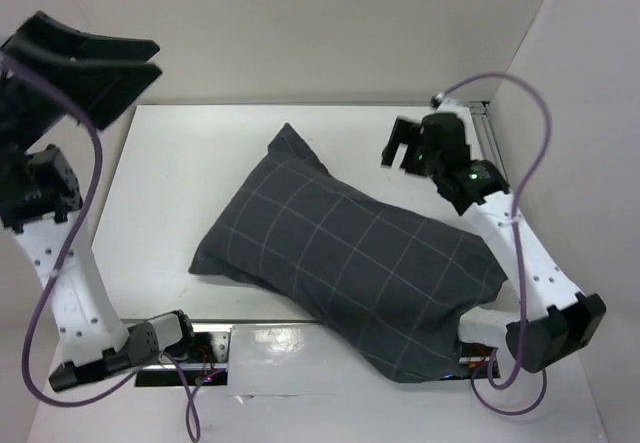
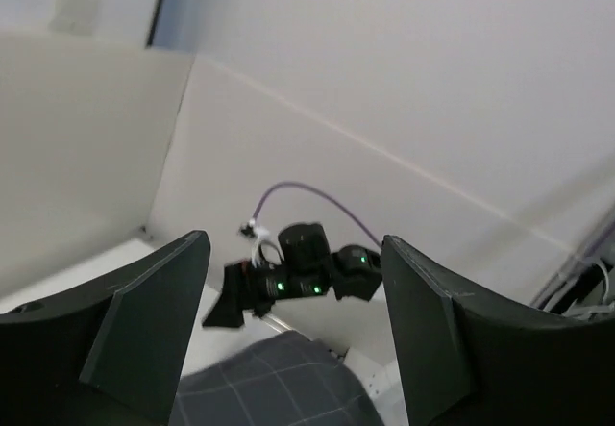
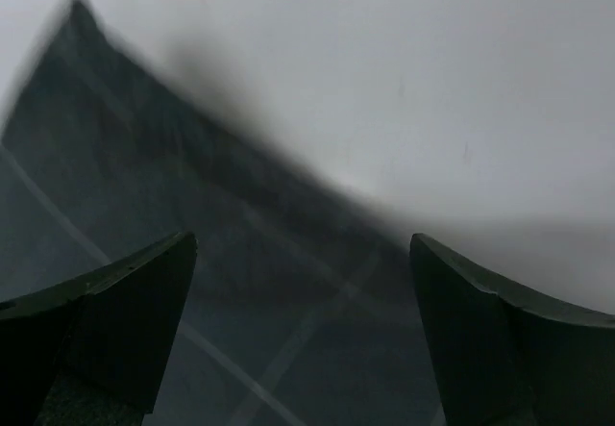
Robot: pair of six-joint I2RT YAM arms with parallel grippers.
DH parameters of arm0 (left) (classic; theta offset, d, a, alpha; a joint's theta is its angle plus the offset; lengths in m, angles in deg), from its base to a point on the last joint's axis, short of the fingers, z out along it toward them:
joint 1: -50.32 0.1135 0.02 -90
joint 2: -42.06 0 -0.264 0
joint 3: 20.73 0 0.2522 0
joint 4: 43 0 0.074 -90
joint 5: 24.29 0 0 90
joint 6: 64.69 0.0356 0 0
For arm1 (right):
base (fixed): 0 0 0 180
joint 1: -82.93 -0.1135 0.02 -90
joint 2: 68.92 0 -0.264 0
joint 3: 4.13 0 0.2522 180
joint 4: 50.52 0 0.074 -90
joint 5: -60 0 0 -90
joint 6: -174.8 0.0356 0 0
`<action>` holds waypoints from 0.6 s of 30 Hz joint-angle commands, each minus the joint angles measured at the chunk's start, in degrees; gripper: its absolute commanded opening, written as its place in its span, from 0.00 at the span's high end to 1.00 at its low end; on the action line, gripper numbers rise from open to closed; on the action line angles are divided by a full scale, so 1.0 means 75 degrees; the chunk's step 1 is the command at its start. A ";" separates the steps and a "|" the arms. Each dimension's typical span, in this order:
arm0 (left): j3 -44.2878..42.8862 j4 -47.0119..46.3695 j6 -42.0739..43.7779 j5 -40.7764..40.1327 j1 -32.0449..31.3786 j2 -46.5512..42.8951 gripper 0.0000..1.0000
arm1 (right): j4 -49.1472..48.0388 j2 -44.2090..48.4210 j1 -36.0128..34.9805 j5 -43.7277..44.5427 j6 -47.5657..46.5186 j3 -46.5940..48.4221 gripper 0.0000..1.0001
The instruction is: Put the pillow into the pillowcase
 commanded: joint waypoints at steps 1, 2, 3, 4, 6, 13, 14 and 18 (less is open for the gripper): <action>0.0863 0.1957 0.1405 0.0141 -0.0297 0.0352 0.16 | 0.1456 0.0307 0.0086 -0.2342 0.0707 -0.1222 0.01; 0.1120 0.2296 0.1849 0.0304 -0.0297 0.0421 0.16 | 0.1456 0.0308 0.0016 -0.2344 0.0708 -0.1375 0.01; 0.1320 0.2659 0.2015 0.0398 -0.0297 0.0422 0.17 | 0.1456 0.0308 -0.0077 -0.2344 0.0708 -0.1481 0.01; 0.1565 0.2802 0.2179 0.0492 -0.0297 0.0422 0.17 | 0.1619 0.0308 -0.0078 -0.2344 0.0708 -0.1552 0.01; 0.2197 0.3421 0.2718 0.0656 -0.0449 0.0352 0.19 | 0.1923 0.0040 -0.0393 -0.2204 0.0638 -0.1552 0.01; 0.3594 0.3999 0.3587 0.0504 -0.1116 0.0281 0.30 | 0.1178 -0.0793 -0.1507 -0.2576 0.0894 -0.2381 0.01; 0.3688 0.4150 0.3587 0.0423 -0.1118 0.0281 0.31 | 0.0862 -0.0921 -0.1508 -0.3054 0.0895 -0.2524 0.23; 0.3958 0.4758 0.4195 0.0340 -0.1188 0.0211 0.34 | 0.0050 -0.1951 -0.1403 -0.3072 0.0628 -0.2048 1.00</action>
